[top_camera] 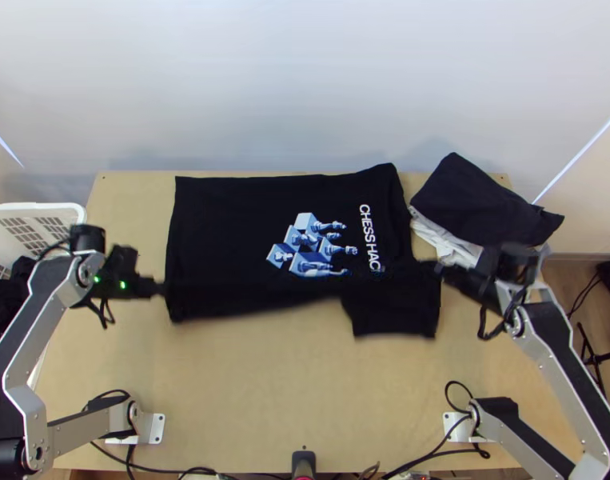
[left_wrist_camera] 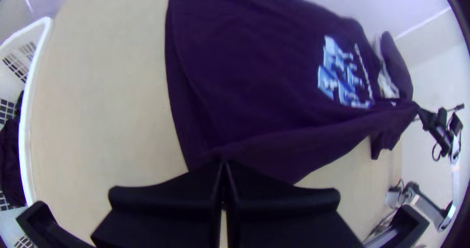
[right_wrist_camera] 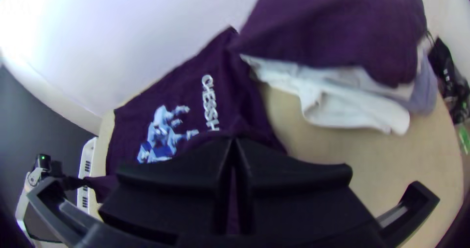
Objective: Fold the t-shirt
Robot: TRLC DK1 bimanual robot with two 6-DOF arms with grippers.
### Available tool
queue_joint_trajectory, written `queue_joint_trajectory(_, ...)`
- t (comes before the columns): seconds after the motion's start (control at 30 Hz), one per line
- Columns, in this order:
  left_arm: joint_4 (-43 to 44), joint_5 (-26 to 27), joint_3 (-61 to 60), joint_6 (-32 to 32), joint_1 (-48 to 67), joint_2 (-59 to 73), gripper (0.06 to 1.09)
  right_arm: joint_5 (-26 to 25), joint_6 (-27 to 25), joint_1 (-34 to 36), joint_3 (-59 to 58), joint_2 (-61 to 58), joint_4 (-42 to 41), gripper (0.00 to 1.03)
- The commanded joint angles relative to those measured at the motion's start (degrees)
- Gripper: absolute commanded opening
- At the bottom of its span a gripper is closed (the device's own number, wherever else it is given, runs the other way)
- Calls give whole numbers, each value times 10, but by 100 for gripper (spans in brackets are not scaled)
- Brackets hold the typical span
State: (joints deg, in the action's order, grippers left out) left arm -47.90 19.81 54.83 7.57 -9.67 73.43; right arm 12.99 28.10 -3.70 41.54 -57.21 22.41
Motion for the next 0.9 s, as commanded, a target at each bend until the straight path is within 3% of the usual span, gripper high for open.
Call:
queue_joint_trajectory(0.0, 193, 12, 60, -181, -3, -10, 9, -23, -83, -28, 89, 3, -168, 3)
queue_joint_trajectory(0.13, 314, -16, 91, -255, -9, -2, 9, -27, -104, -32, 129, -25, -294, 3)
queue_joint_trajectory(0.27, 381, -57, 121, -274, -9, -4, 9, -50, -111, -29, 204, -59, -345, 3)
queue_joint_trajectory(0.57, 530, -127, 132, -278, -76, -86, 9, -53, -154, -28, 311, -2, -369, 3)
queue_joint_trajectory(0.77, 635, -177, 136, -274, -140, -179, 9, -41, -164, -33, 282, 119, -372, 3)
queue_joint_trajectory(0.87, 635, -177, 143, -283, -158, -240, 9, -30, -163, -36, 255, 199, -348, 3)
